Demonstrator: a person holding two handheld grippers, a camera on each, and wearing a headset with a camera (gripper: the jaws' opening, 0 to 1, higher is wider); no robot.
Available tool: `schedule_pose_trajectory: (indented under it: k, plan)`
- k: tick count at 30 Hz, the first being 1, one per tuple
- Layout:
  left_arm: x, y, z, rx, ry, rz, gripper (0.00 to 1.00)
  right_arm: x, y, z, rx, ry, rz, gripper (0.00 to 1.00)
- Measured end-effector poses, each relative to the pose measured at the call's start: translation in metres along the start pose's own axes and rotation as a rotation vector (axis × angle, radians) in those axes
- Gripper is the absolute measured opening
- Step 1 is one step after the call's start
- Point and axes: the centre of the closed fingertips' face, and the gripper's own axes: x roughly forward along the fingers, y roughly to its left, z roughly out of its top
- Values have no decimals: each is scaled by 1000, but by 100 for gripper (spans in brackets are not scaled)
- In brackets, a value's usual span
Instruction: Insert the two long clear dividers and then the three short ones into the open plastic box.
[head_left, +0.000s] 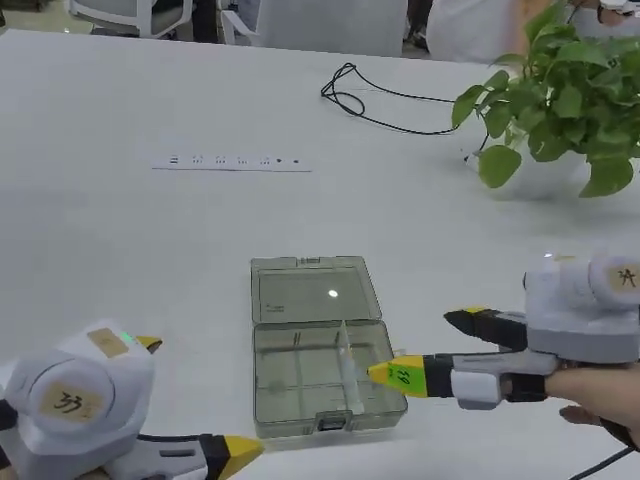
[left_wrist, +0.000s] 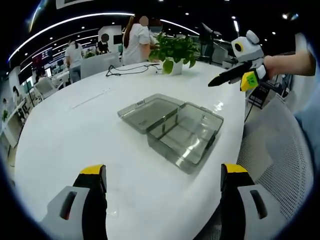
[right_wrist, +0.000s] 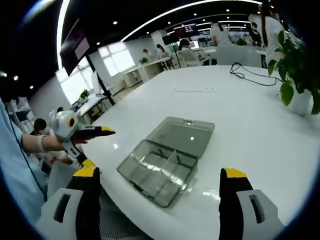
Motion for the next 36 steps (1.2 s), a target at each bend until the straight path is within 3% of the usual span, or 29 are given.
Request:
schedule_pose_trajectory:
  k: [4, 8, 18, 20, 23, 26, 27, 28, 31, 36]
  plan:
    - [2, 6, -3, -28, 7, 9, 97, -6, -2, -4, -90, -45, -2, 100]
    - [2, 12, -6, -39, 19, 16, 96, -14, -1, -2, -48, -122, 7, 100]
    - [4, 33, -16, -80, 55, 43, 96, -33, -13, -23, -105, -110, -30, 100]
    - [5, 37, -18, -90, 65, 48, 96, -35, -17, -28, -89, -103, -42, 100]
    - [3, 54, -31, -125, 147, 116, 91, -40, -19, -34, -76, -106, -45, 100]
    - [3, 67, -35, -138, 173, 155, 87, -45, -20, -36, -58, -118, -54, 100]
    - [2, 71, -40, -143, 211, 163, 86, -46, -21, -38, -55, -115, -55, 100]
    - [3, 72, -40, -149, 216, 157, 85, -47, -21, -38, -56, -120, -56, 100]
    - [1, 82, -50, -122, 297, 172, 78, -50, -22, -42, -47, -117, -63, 100]
    - [1, 89, -57, -110, 357, 150, 71, -53, -26, -43, -21, -133, -82, 100]
